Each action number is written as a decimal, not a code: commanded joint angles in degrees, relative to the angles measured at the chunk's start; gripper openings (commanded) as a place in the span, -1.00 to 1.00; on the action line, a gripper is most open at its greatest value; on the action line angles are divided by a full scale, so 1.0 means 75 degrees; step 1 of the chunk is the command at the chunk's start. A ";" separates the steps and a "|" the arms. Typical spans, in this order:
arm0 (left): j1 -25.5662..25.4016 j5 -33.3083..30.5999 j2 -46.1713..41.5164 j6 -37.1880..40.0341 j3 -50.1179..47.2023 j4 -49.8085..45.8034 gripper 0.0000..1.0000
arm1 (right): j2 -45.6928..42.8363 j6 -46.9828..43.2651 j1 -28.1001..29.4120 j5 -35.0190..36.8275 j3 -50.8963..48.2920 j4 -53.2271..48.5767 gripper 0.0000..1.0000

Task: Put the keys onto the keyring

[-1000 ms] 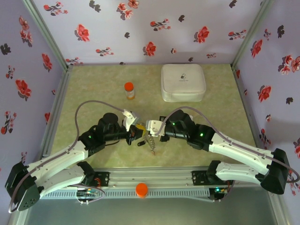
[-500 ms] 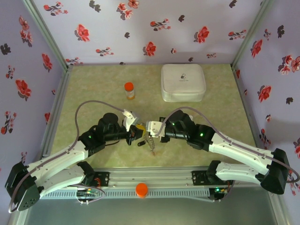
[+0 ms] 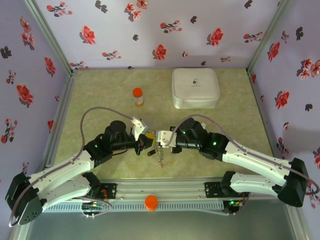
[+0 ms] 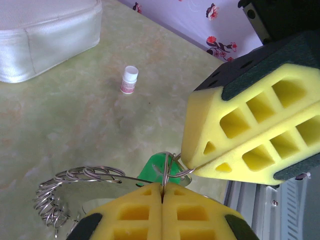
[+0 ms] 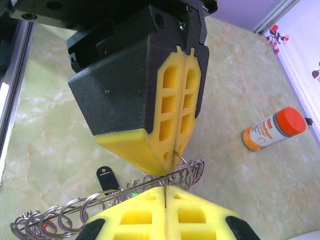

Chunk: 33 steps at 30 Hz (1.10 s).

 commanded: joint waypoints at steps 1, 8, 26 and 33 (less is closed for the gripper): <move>-0.0015 -0.0198 -0.0255 0.0470 -0.0099 0.1093 -1.00 | -0.0095 0.0001 0.0067 -0.0145 0.0014 -0.0336 -0.69; -0.0097 -0.0314 -0.0686 0.1367 -0.0614 0.1937 -1.00 | -0.0751 0.0559 0.0061 0.0029 -0.0328 -0.0270 -0.42; -0.0294 0.0969 -0.0463 0.2639 -0.1306 0.3185 -1.00 | -0.1172 0.2311 -0.0350 -0.1188 -0.0892 0.0999 -0.51; -0.0338 0.1002 -0.0369 0.2628 -0.1324 0.3205 -1.00 | -0.1040 0.2287 -0.0350 -0.1409 -0.0902 0.1089 -0.60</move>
